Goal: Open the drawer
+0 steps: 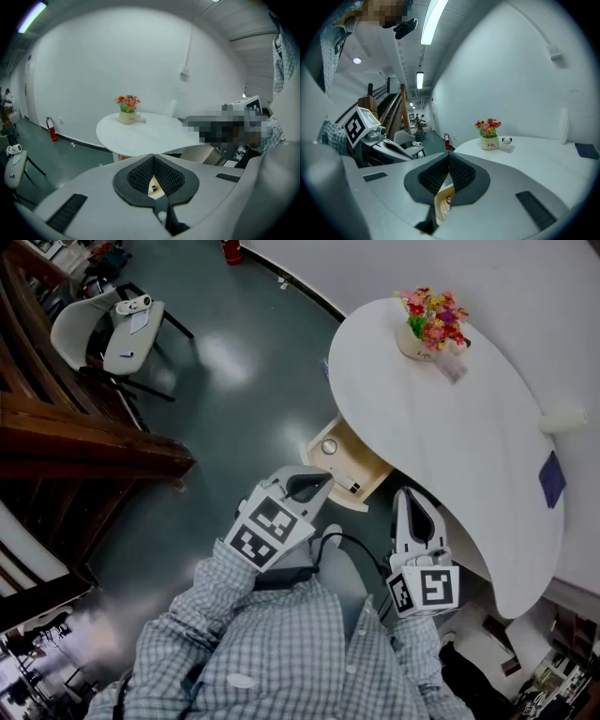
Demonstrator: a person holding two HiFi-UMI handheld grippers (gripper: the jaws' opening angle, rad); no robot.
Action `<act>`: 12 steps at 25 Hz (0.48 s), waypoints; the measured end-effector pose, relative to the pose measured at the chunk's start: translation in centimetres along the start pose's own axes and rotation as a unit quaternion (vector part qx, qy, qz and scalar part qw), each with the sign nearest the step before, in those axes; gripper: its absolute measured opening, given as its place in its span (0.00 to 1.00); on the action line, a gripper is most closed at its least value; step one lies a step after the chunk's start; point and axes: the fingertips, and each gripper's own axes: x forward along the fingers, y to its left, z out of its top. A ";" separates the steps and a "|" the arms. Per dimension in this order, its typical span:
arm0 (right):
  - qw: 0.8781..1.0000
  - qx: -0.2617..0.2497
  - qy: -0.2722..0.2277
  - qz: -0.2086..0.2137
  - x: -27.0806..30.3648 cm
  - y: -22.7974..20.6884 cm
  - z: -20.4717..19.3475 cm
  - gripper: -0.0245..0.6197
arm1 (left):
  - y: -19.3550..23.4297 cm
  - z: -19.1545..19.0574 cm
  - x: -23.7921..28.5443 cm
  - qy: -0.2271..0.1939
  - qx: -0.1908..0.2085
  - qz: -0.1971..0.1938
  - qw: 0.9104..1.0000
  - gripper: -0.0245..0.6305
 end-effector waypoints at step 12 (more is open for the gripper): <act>0.999 -0.028 -0.043 0.008 -0.3 -0.2 5.0 0.05 | -2.0 6.1 -1.5 -0.086 0.067 -0.020 0.994 0.05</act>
